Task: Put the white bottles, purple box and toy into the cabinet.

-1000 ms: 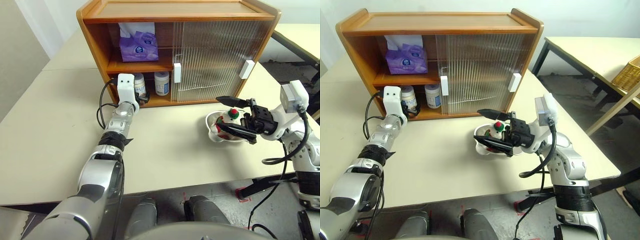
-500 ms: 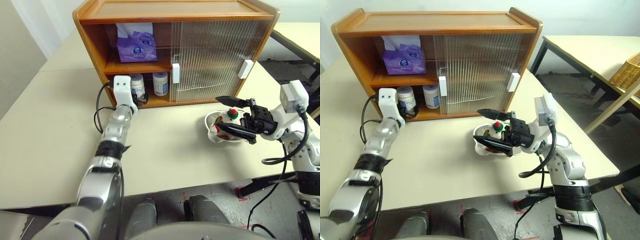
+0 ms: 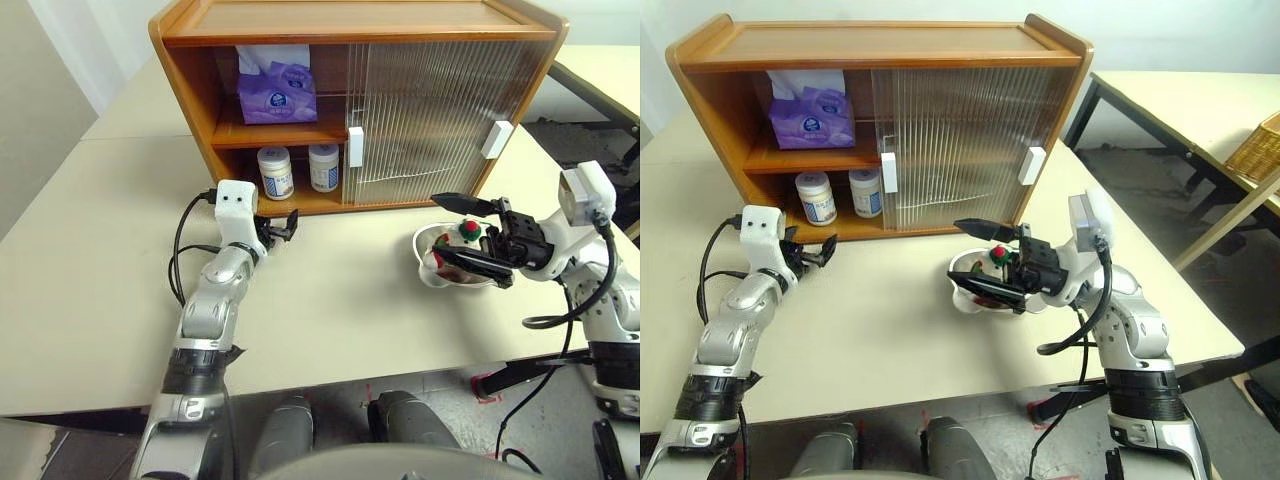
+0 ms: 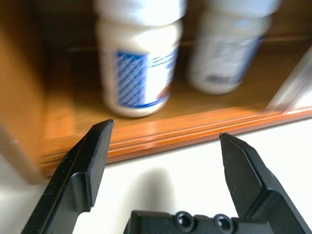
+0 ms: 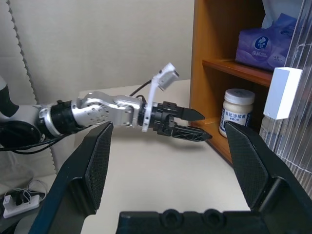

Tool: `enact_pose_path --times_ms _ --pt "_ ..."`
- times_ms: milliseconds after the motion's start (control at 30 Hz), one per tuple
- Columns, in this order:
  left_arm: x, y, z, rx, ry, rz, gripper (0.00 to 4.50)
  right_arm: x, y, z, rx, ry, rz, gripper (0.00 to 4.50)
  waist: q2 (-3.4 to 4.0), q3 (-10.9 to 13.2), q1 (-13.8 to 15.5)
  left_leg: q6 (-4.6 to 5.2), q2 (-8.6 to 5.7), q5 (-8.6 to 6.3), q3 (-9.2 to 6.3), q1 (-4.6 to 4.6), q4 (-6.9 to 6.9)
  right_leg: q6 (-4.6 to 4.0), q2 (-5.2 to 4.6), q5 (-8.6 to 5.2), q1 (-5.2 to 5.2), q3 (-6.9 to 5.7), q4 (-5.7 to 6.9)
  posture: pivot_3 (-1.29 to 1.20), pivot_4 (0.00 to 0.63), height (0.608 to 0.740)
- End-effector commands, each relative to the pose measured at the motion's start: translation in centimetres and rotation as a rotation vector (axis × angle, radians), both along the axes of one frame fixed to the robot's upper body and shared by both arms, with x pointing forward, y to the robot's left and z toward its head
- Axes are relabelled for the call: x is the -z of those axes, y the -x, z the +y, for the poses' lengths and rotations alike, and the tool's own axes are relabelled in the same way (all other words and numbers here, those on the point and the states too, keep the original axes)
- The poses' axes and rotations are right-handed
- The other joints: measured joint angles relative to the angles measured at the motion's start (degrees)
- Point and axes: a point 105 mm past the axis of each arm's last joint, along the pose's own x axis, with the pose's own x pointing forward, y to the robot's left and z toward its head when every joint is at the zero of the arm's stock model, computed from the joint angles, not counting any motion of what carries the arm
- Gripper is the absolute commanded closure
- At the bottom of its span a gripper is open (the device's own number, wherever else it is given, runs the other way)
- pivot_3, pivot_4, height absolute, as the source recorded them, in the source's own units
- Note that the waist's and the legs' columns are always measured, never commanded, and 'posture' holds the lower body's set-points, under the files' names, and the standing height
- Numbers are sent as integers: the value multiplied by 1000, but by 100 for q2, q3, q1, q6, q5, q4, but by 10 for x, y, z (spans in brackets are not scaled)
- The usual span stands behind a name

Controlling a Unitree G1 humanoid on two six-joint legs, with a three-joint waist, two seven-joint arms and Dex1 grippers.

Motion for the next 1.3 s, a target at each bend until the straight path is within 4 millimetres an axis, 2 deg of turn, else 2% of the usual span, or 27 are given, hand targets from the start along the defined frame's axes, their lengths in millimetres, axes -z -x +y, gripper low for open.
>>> enact_pose_path --times_ms 33,100,200,367,567,700,1000,1167,1300 --pt "-19 8 -26 157 38 -38 19 2 -1 -3 6 11 -5 0 0 0 2 0 0 0 -1 1 0 -7 0 4 1 0 0 -81 30 740" --pt "-31 10 -36 230 48 -77 19 2 -1 -3 6 11 -5 0 0 -1 1 -2 0 -1 -1 8 0 -7 0 4 5 0 0 -83 28 740" --pt "-60 5 -70 405 73 -163 614 2 -1 -1 4 9 -6 0 -2 0 32 -3 2 -1 -5 8 2 -8 -1 5 5 0 3 -83 30 740" --pt "-68 2 -106 549 71 -173 2324 1 0 0 10 6 -10 0 5 -5 47 -2 2 -1 -3 16 11 -14 -5 10 19 5 2 -97 28 740" --pt "-74 -10 -125 537 46 -203 4418 -1 1 -1 24 5 -15 0 6 -5 5 -1 5 -3 -4 12 7 -5 -5 5 13 4 2 -105 26 740" --pt "-75 -21 -128 474 19 -217 4466 -1 0 -1 27 6 -16 0 5 -5 -10 0 4 -3 -3 14 11 44 -4 -20 19 5 -2 -109 28 740" --pt "-73 -31 -143 462 -14 -224 4466 -2 1 -1 32 7 -17 0 5 -4 -33 0 4 -3 -3 14 13 52 -5 -20 23 5 -2 -111 28 740" --pt "-79 -35 -150 440 -22 -237 4466 -1 1 0 31 6 -17 0 5 -4 -44 1 3 -3 -3 13 14 54 -5 -21 23 5 -4 -113 27 740" --pt "-82 -37 -145 384 -25 -231 4466 -1 0 0 31 7 -18 0 5 -4 -54 1 3 -3 -2 13 14 57 -4 -21 24 5 -4 -111 26 740"
